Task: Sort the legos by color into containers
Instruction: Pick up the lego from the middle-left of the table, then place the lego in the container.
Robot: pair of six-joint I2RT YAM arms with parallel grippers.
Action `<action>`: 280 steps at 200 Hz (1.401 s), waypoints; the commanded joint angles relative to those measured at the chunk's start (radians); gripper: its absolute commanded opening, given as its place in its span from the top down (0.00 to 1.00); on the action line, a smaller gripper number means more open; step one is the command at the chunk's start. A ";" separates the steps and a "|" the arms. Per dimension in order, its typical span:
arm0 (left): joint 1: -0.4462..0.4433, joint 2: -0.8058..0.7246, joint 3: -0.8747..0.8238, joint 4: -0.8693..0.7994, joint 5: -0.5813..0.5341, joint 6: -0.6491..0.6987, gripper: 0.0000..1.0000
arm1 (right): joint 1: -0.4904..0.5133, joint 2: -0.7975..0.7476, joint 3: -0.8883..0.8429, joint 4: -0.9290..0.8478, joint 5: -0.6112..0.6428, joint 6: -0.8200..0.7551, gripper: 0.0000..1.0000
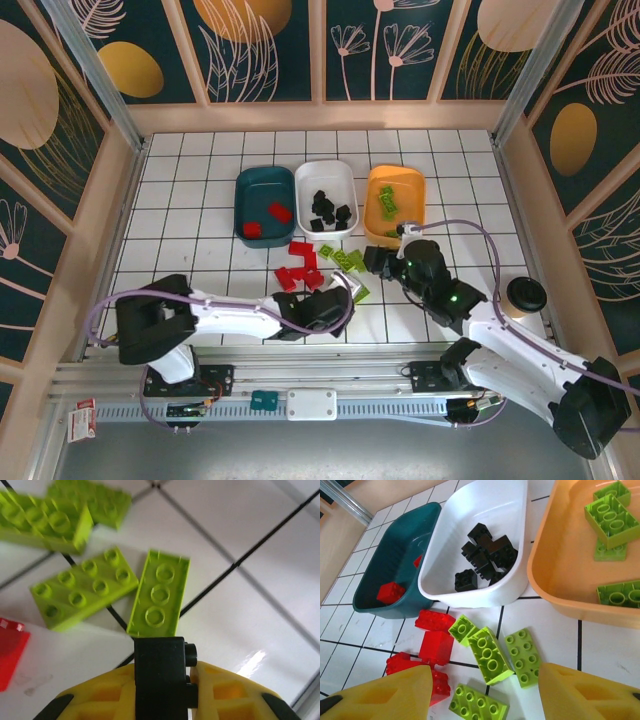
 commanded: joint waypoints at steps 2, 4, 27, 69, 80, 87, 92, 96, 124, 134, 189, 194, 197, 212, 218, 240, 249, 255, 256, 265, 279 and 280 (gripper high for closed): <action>0.123 -0.135 -0.015 0.049 0.014 -0.031 0.82 | 0.007 -0.019 -0.030 0.000 0.020 0.029 0.42; 0.135 -0.142 -0.015 0.050 0.020 -0.032 0.82 | 0.007 -0.019 -0.033 0.002 0.021 0.031 0.42; 0.288 -0.151 0.050 0.038 0.069 -0.026 0.82 | 0.016 -0.006 -0.054 0.018 0.018 0.045 0.42; 0.457 0.040 0.276 0.016 0.191 -0.025 0.83 | 0.051 0.013 -0.073 0.015 0.035 0.063 0.42; 0.480 0.110 0.350 -0.009 0.198 -0.023 0.84 | 0.061 0.013 -0.077 0.005 0.038 0.064 0.42; 0.493 0.164 0.396 -0.028 0.201 -0.025 0.84 | 0.065 0.013 -0.078 -0.004 0.042 0.065 0.42; 0.503 0.198 0.429 -0.043 0.202 -0.026 0.84 | 0.069 0.012 -0.079 -0.010 0.043 0.065 0.42; 0.510 0.225 0.457 -0.057 0.201 -0.028 0.84 | 0.074 0.011 -0.080 -0.018 0.047 0.065 0.42; 0.557 0.369 0.598 -0.116 0.190 -0.040 0.81 | 0.105 0.011 -0.090 -0.047 0.055 0.066 0.42; 0.570 0.408 0.640 -0.131 0.190 -0.049 0.77 | 0.110 0.022 -0.092 -0.054 0.048 0.058 0.42; 0.599 0.423 0.754 -0.133 0.261 -0.097 0.37 | 0.122 0.231 -0.045 -0.067 0.059 -0.008 0.41; 0.598 0.406 0.750 -0.123 0.274 -0.102 0.33 | 0.123 0.247 -0.037 -0.067 0.062 -0.012 0.41; 0.598 0.395 0.746 -0.117 0.280 -0.105 0.32 | 0.124 0.256 -0.032 -0.068 0.063 -0.014 0.41; 0.597 0.324 0.698 -0.082 0.316 -0.120 0.23 | 0.136 0.282 -0.009 -0.072 0.072 -0.023 0.41; 0.597 0.290 0.671 -0.068 0.326 -0.124 0.21 | 0.142 0.288 -0.005 -0.070 0.076 -0.026 0.41; 0.588 0.145 0.524 -0.001 0.363 -0.145 0.14 | 0.168 0.309 0.000 -0.037 0.068 -0.038 0.39; 0.578 0.064 0.453 0.026 0.362 -0.152 0.10 | 0.184 0.324 0.003 -0.014 0.065 -0.040 0.38; 0.572 0.017 0.402 0.042 0.357 -0.158 0.07 | 0.194 0.336 0.005 0.002 0.068 -0.038 0.37; 0.570 0.010 0.386 0.042 0.357 -0.159 0.06 | 0.195 0.338 0.006 0.003 0.069 -0.037 0.37; 0.561 -0.056 0.312 0.060 0.347 -0.169 0.02 | 0.211 0.361 0.016 0.023 0.078 -0.029 0.34; 0.553 -0.158 0.198 0.088 0.329 -0.192 0.01 | 0.233 0.400 0.028 0.067 0.096 -0.008 0.31; 0.552 -0.161 0.190 0.090 0.328 -0.194 0.01 | 0.235 0.403 0.029 0.070 0.097 -0.008 0.30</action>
